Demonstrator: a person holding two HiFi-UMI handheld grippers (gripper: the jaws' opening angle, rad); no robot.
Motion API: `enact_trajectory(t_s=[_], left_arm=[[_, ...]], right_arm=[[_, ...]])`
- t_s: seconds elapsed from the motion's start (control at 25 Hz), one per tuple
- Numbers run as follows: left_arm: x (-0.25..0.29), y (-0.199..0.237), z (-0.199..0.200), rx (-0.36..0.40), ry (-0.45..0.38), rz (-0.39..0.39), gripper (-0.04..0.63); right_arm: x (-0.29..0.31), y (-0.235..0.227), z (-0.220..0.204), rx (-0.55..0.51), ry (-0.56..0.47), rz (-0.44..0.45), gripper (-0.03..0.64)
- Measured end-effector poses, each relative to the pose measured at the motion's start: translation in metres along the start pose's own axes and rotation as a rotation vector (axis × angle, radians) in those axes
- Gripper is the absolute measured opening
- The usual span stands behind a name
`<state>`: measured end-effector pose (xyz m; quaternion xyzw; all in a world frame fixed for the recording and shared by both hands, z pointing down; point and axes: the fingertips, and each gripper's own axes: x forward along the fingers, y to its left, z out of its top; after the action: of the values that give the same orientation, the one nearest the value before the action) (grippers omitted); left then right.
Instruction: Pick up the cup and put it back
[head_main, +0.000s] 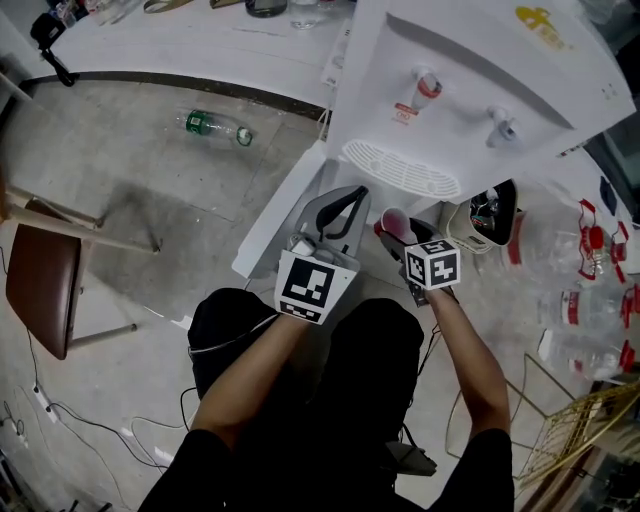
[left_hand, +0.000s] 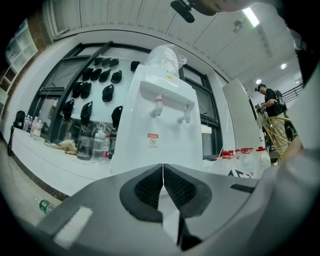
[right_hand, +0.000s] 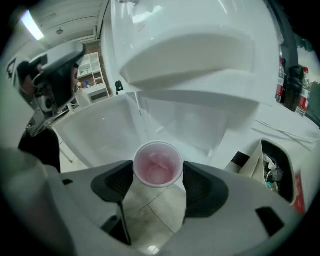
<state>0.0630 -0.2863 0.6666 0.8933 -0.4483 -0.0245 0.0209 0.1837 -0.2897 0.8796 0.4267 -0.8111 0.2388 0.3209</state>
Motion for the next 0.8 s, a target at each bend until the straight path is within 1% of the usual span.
enact_trajectory(t_s=[0.12, 0.4, 0.56, 0.68, 0.8], left_arm=[[0.003, -0.002, -0.001, 0.008, 0.004, -0.003, 0.008], [0.006, -0.006, -0.001, -0.001, 0.002, -0.015, 0.008], [0.008, -0.005, 0.000, -0.004, 0.000, -0.015, 0.008], [0.008, -0.007, -0.001, -0.008, 0.002, -0.027, 0.008], [0.008, -0.009, 0.000, -0.007, 0.003, -0.035, 0.008]], right_arm=[[-0.024, 0.011, 0.005, -0.021, -0.003, 0.029, 0.298], [-0.074, 0.042, 0.016, -0.079, -0.003, 0.096, 0.298], [-0.104, 0.059, 0.031, -0.115, -0.019, 0.129, 0.298], [-0.130, 0.061, 0.053, -0.138, -0.061, 0.126, 0.298], [-0.154, 0.055, 0.079, -0.161, -0.117, 0.094, 0.298]])
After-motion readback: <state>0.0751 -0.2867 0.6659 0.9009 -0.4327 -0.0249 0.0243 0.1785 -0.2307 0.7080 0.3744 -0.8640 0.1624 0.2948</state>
